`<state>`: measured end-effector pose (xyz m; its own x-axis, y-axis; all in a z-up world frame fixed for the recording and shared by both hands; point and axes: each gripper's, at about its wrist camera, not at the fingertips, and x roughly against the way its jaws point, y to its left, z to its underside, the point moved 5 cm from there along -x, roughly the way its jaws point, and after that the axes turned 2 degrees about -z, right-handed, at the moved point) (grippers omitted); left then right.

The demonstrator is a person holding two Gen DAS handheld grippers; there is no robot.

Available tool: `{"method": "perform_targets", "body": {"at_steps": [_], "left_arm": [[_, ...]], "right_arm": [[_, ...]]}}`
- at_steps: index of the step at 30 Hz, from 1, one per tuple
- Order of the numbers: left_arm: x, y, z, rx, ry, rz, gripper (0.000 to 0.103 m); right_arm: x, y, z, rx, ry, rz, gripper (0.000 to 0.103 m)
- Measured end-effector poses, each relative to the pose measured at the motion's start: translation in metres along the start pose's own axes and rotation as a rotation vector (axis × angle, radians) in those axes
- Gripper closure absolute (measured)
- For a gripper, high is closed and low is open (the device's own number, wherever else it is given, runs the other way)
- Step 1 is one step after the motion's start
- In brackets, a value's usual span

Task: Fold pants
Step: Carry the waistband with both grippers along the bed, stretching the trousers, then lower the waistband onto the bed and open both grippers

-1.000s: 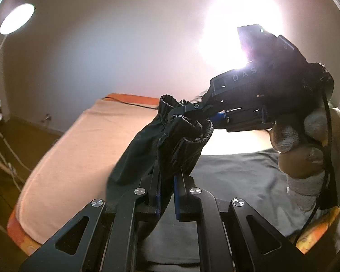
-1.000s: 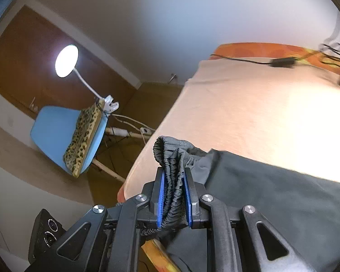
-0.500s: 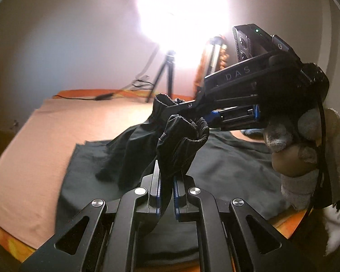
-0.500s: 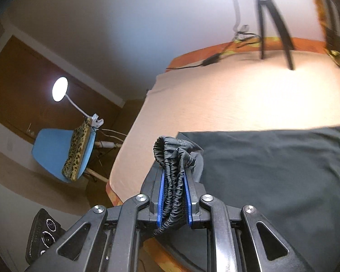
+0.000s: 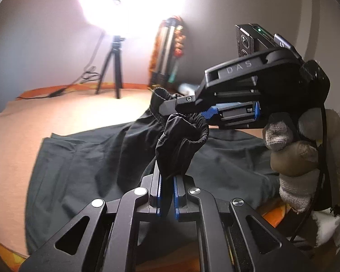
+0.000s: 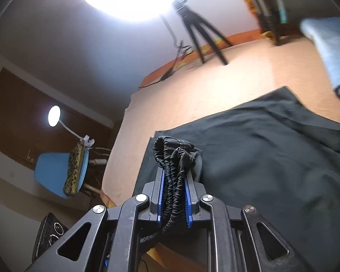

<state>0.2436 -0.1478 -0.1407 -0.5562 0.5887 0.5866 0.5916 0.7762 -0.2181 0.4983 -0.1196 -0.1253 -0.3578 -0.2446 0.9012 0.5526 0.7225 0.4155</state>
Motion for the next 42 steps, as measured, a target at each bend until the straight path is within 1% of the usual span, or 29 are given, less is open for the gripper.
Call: {"method": "perform_targets", "body": {"at_steps": [9,16,22,32,42], "left_arm": [[-0.027,-0.056,-0.008,-0.07,0.02,0.096,0.097],[-0.044,-0.103,-0.002,-0.111,0.044,0.156,0.097],[-0.059,-0.135,-0.001,-0.137,0.06,0.207,0.097],[-0.082,-0.185,0.003,-0.185,0.091,0.282,0.097],[-0.106,-0.234,0.012,-0.233,0.136,0.351,0.097]], "right_arm": [[0.049,-0.044,0.0,-0.055,-0.073,0.025,0.089],[0.092,-0.085,0.006,-0.103,-0.116,0.042,0.089],[0.125,-0.118,0.013,-0.138,-0.146,0.055,0.089],[0.175,-0.163,0.024,-0.182,-0.202,0.074,0.089],[0.214,-0.211,0.039,-0.245,-0.244,0.093,0.089]]}}
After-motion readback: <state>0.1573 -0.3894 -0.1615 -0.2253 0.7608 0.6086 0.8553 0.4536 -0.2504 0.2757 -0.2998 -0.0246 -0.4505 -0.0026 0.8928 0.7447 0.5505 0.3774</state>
